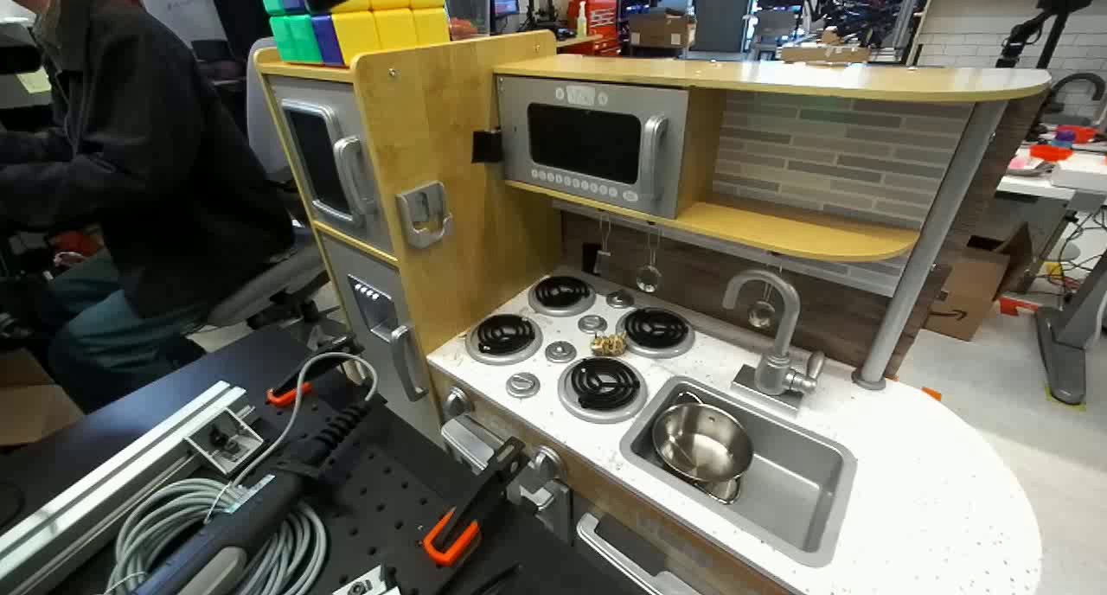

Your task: Put the object on the table into the silver pot

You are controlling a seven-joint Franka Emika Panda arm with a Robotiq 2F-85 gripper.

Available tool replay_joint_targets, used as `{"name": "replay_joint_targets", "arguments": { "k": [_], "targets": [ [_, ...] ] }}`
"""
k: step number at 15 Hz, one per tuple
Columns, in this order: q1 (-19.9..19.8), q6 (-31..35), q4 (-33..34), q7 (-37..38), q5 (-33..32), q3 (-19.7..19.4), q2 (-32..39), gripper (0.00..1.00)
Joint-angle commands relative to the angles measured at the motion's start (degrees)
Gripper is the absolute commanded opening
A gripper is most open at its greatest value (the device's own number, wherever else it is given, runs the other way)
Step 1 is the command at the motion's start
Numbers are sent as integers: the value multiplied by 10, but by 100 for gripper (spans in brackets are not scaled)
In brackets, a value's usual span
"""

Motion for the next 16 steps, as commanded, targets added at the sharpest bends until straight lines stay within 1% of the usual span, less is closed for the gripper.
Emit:
{"name": "replay_joint_targets", "arguments": {
  "k": [1,3,8,9,11,12,13,15,16],
  "targets": [
    [-3,-5,-8,-2,3,3,1,100],
    [-3,-6,-22,-2,3,3,4,100],
    [-3,-6,-22,-2,3,3,7,100],
    [-5,-2,-17,5,-1,9,20,100],
    [-3,21,4,37,15,19,76,100],
    [-6,47,10,55,18,25,103,100],
    [-12,87,20,77,18,32,155,100],
    [-20,155,24,113,23,40,216,100],
    [-31,189,29,137,16,50,252,100]
  ]
}}
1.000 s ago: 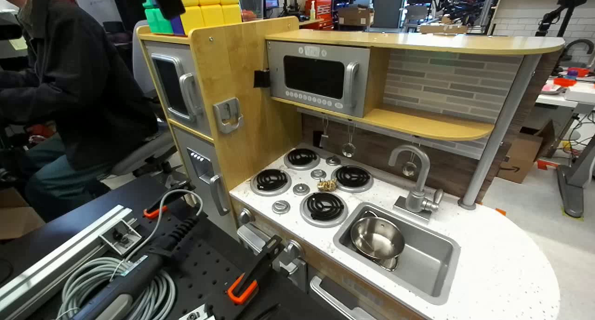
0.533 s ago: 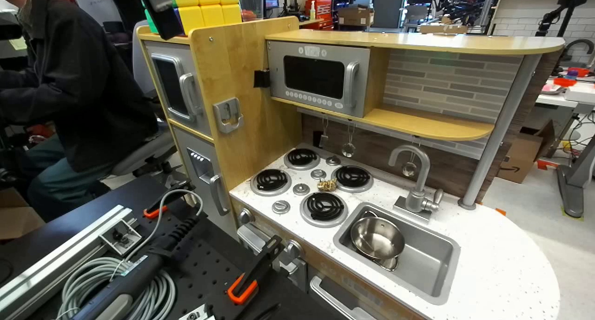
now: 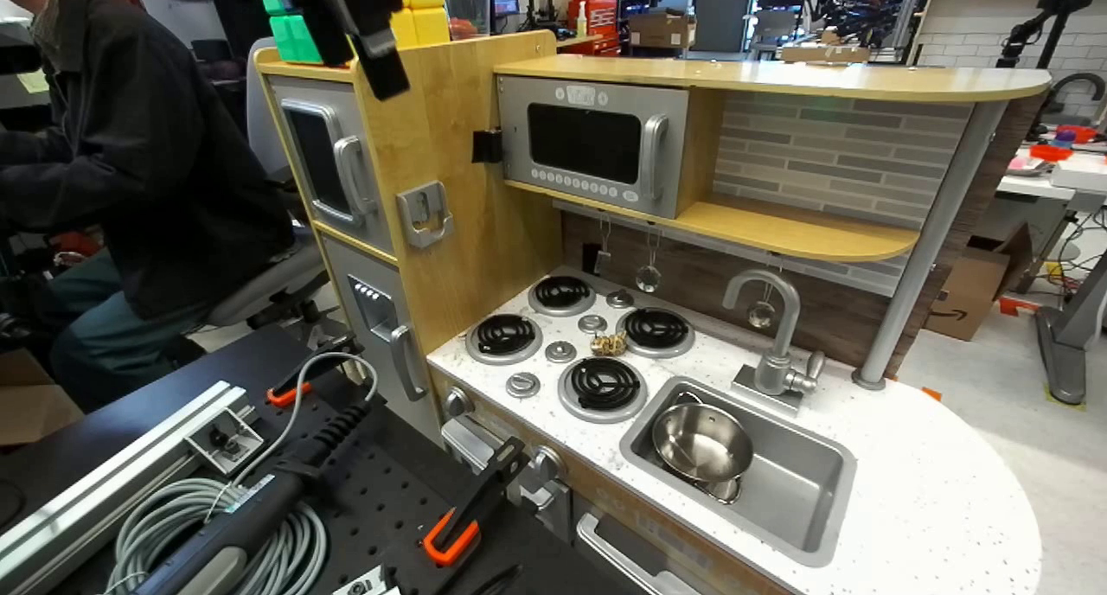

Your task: Put the object on the table into the silver pot

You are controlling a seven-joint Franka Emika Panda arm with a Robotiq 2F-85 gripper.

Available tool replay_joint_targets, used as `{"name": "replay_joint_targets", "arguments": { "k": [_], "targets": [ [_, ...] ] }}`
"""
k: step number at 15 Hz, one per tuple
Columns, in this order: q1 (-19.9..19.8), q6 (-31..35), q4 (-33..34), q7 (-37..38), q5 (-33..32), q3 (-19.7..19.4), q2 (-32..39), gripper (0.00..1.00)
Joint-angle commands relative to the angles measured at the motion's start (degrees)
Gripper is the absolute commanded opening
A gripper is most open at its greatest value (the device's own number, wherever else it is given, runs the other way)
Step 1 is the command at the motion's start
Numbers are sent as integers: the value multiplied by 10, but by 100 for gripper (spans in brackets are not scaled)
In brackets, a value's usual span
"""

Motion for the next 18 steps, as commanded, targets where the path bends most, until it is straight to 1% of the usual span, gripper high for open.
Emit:
{"name": "replay_joint_targets", "arguments": {
  "k": [1,2,4,5,7,8,9,11,12,13,15,18],
  "targets": [
    [-35,117,27,72,-4,34,149,100],
    [-54,143,39,103,-22,49,202,100],
    [-70,167,65,133,-43,59,274,100],
    [-78,172,82,150,-58,63,310,100],
    [-76,152,131,171,-67,54,383,100],
    [-59,158,71,147,-54,42,304,100],
    [-57,158,84,149,-54,39,329,100],
    [-57,158,86,149,-54,38,335,100],
    [-55,153,73,84,-78,32,312,100],
    [-57,135,71,60,-90,28,305,100],
    [-54,128,75,-24,-85,9,310,100],
    [-57,137,76,-127,-101,-12,316,100]
  ]
}}
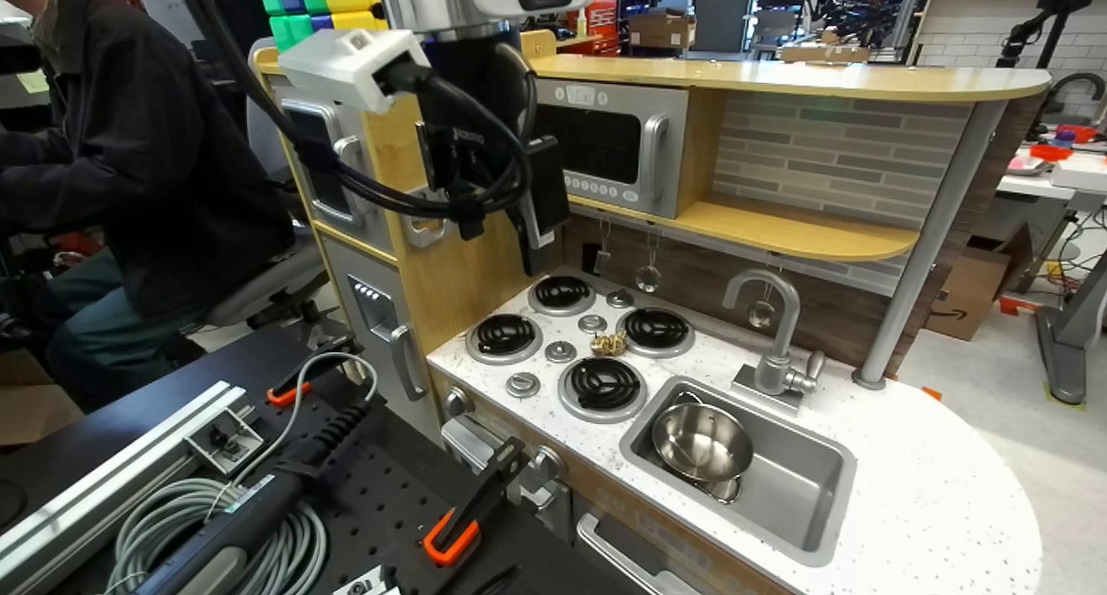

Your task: Put the object on the table into the silver pot

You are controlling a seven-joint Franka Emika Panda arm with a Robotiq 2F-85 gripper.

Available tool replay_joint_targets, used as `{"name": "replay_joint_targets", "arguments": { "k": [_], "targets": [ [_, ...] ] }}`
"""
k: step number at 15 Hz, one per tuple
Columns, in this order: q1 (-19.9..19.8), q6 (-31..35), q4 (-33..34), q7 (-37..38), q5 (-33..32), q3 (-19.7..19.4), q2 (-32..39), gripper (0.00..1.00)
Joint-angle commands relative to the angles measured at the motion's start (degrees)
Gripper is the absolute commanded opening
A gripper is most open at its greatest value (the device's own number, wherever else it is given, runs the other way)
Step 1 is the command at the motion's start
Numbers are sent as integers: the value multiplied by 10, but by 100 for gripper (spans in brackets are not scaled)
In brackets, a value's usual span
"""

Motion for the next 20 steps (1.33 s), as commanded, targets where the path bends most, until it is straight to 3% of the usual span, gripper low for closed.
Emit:
{"name": "replay_joint_targets", "arguments": {
  "k": [1,2,3,4,9,11,14,15,17,20],
  "targets": [
    [4,-12,0,-114,-32,-32,-9,100],
    [5,-16,1,-140,-42,-36,-11,100],
    [1,-33,-1,-120,-67,-30,-29,100],
    [7,-3,1,-108,-36,-35,-1,100],
    [7,-17,2,-111,-57,-35,-11,100],
    [11,77,-9,-87,-50,-30,20,100],
    [-3,198,16,9,-131,-6,132,100],
    [-12,204,36,65,-189,-7,166,100],
    [12,192,92,156,-278,-44,229,100],
    [64,172,182,272,-322,-69,335,100]
  ]
}}
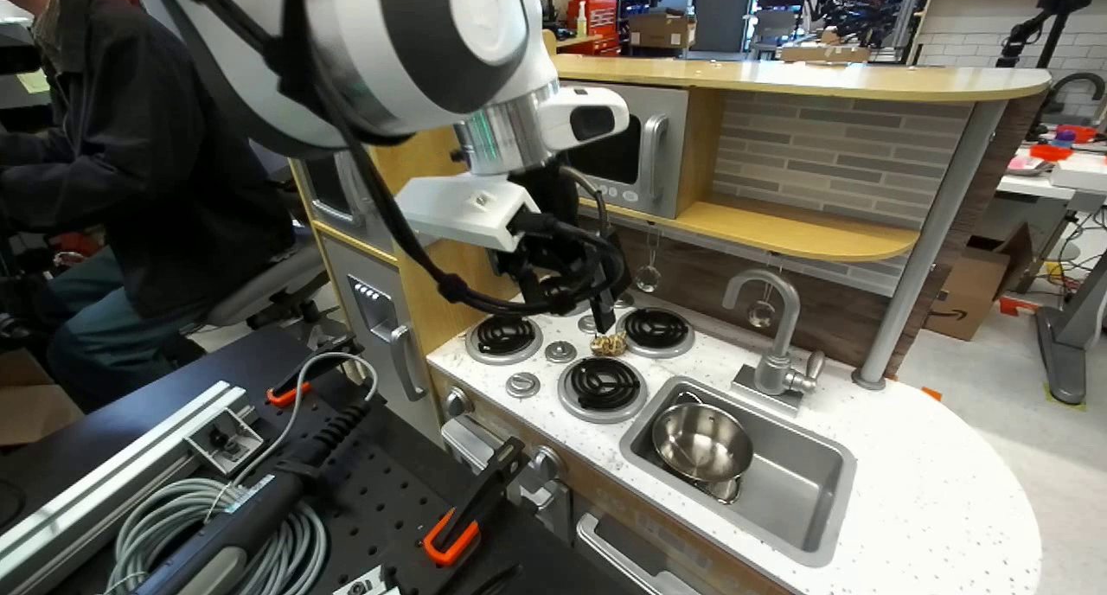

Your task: Put the object on the table into the silver pot

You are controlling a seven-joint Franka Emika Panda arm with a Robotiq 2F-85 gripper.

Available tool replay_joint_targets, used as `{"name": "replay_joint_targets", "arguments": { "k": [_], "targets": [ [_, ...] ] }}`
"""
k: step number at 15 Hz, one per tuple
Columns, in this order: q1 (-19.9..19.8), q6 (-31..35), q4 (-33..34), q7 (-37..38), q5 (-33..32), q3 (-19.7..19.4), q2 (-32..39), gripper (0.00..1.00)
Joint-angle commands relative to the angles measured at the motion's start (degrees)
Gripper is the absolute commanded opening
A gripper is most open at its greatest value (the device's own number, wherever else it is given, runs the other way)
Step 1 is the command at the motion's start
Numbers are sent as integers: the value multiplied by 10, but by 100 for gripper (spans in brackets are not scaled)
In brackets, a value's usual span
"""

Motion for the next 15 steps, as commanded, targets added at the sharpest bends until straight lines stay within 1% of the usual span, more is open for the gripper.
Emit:
{"name": "replay_joint_targets", "arguments": {
  "k": [1,3,4,6,8,10,11,12,13,15],
  "targets": [
    [53,-10,130,108,-26,-20,144,100],
    [56,-11,191,118,9,0,211,100],
    [100,-2,218,86,69,-27,245,100],
    [126,5,284,73,126,-31,313,100],
    [157,8,354,65,168,-45,375,100],
    [189,30,419,63,188,-69,434,100],
    [210,58,447,64,188,-91,463,100],
    [224,72,474,62,193,-105,487,100],
    [236,86,498,60,200,-120,511,100],
    [246,96,538,55,226,-131,547,100]
  ]
}}
